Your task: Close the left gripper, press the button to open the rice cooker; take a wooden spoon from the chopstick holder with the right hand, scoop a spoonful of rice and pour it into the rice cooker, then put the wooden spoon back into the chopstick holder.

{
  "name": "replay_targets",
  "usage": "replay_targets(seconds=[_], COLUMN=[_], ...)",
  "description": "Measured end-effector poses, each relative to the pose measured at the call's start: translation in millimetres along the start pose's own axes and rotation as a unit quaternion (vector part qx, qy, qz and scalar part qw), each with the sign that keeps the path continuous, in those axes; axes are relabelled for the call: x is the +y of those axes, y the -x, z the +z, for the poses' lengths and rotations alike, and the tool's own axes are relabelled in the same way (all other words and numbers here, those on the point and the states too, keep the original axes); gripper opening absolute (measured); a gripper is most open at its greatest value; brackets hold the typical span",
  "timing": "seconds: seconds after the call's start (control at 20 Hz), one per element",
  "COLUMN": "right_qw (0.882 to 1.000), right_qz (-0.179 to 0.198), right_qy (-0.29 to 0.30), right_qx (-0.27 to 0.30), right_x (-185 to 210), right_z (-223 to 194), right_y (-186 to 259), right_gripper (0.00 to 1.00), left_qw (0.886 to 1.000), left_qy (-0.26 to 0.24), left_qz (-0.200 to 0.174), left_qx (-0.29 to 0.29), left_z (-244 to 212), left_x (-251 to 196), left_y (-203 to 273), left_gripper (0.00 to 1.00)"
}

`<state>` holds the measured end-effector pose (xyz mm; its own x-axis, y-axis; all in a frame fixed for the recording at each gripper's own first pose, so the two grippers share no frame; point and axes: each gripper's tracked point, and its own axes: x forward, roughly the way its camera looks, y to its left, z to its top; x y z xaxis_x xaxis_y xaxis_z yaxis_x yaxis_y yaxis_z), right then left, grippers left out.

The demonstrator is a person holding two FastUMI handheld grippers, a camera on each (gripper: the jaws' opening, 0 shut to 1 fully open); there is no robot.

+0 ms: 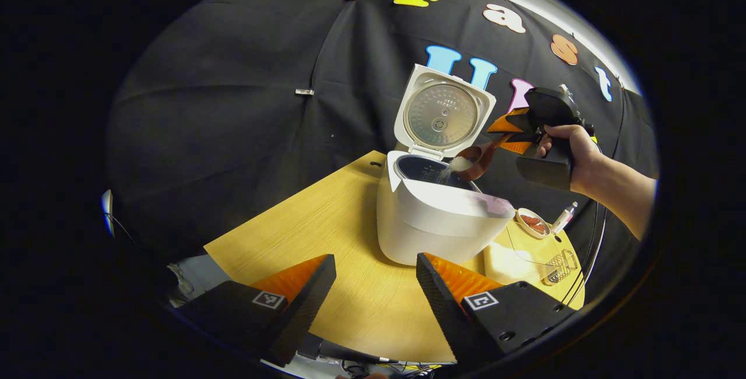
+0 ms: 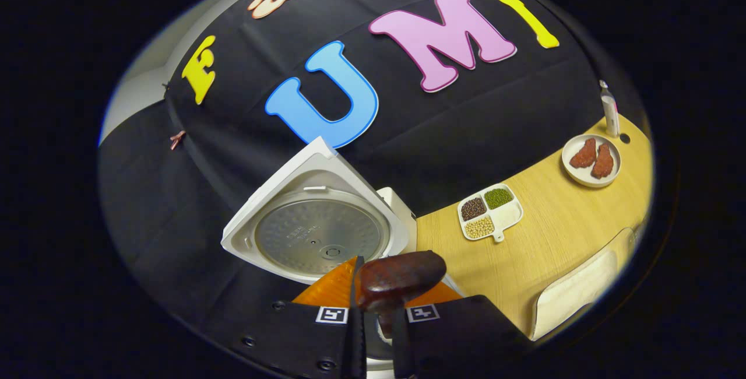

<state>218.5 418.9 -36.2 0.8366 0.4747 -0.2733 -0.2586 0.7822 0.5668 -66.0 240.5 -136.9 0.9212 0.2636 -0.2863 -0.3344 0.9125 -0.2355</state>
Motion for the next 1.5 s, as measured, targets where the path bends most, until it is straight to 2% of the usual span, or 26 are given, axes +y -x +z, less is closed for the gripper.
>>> replay_targets(seconds=[0.3, 0.45, 0.6, 0.75, 1.0, 1.25, 1.35, 1.4, 1.45, 1.5], right_qw=[0.994, 0.986, 0.980, 0.969, 0.927, 0.887, 0.865, 0.855, 0.848, 0.844], right_qz=[0.015, 0.024, 0.031, 0.042, 0.075, 0.099, 0.111, 0.115, 0.119, 0.124], right_qy=[0.109, 0.164, 0.194, 0.240, 0.365, 0.447, 0.486, 0.502, 0.513, 0.519], right_qx=[-0.018, -0.030, -0.028, -0.035, -0.045, -0.053, -0.059, -0.060, -0.058, -0.056], right_x=[27, 37, 45, 56, 81, 102, 110, 112, 113, 114], right_z=[-2, 1, -4, -5, -20, -41, -50, -55, -60, -63], right_y=[-10, -14, -21, -26, -29, -33, -30, -28, -27, -21], right_gripper=[0.22, 0.22, 0.22, 0.22, 0.22, 0.21, 0.21, 0.17, 0.21, 0.22], left_qw=[1.000, 1.000, 0.999, 0.999, 0.999, 0.999, 0.999, 0.999, 0.999, 0.999], left_qy=[-0.016, -0.023, -0.020, -0.026, -0.036, -0.035, -0.034, -0.034, -0.033, -0.035], left_qz=[-0.011, -0.016, -0.021, -0.022, -0.029, -0.030, -0.030, -0.030, -0.031, -0.031], left_qx=[0.009, 0.013, 0.024, 0.025, 0.025, 0.025, 0.026, 0.028, 0.028, 0.029], left_z=[-7, -10, -18, -19, -19, -20, -23, -24, -25, -25], left_x=[-3, -6, -8, -8, -10, -12, -12, -12, -13, -13], left_y=[5, 5, 5, 4, 3, 2, 3, 4, 4, 4], left_gripper=[0.96, 0.96, 0.96, 0.96, 0.96, 0.96, 0.96, 0.96, 0.96, 0.96])
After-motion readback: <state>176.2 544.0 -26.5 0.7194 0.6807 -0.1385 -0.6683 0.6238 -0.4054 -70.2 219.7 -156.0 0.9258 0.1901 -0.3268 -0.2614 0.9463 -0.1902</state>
